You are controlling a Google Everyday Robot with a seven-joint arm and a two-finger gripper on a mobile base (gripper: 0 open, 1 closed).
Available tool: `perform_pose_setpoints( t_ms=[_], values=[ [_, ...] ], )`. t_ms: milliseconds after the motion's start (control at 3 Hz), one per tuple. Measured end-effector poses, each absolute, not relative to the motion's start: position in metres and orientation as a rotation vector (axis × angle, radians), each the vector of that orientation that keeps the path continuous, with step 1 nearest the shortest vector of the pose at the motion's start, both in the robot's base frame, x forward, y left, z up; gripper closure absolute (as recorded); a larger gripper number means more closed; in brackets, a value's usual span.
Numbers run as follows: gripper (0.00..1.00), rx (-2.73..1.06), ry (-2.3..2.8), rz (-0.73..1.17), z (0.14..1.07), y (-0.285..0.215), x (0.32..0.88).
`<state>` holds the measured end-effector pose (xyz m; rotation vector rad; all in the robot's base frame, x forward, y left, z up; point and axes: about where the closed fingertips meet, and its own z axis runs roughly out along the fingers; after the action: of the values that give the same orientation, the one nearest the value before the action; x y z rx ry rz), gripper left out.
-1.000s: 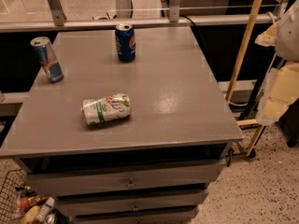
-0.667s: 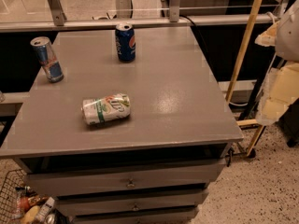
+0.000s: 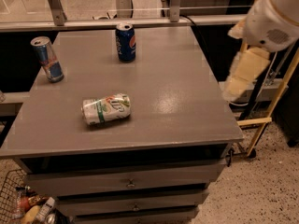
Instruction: Move pepsi can near 7up can
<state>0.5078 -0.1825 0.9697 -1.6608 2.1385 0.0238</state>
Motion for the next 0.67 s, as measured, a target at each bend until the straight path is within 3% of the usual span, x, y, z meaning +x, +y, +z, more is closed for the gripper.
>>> perform_pose_setpoints(
  t_ms=[333, 667],
  values=[
    [0.00, -1.545, 2.133, 0.093, 0.9452, -0.1581, 0.5624],
    [0.00, -1.506, 2.116, 0.079, 0.9478, -0.1565, 0.5722]
  ],
)
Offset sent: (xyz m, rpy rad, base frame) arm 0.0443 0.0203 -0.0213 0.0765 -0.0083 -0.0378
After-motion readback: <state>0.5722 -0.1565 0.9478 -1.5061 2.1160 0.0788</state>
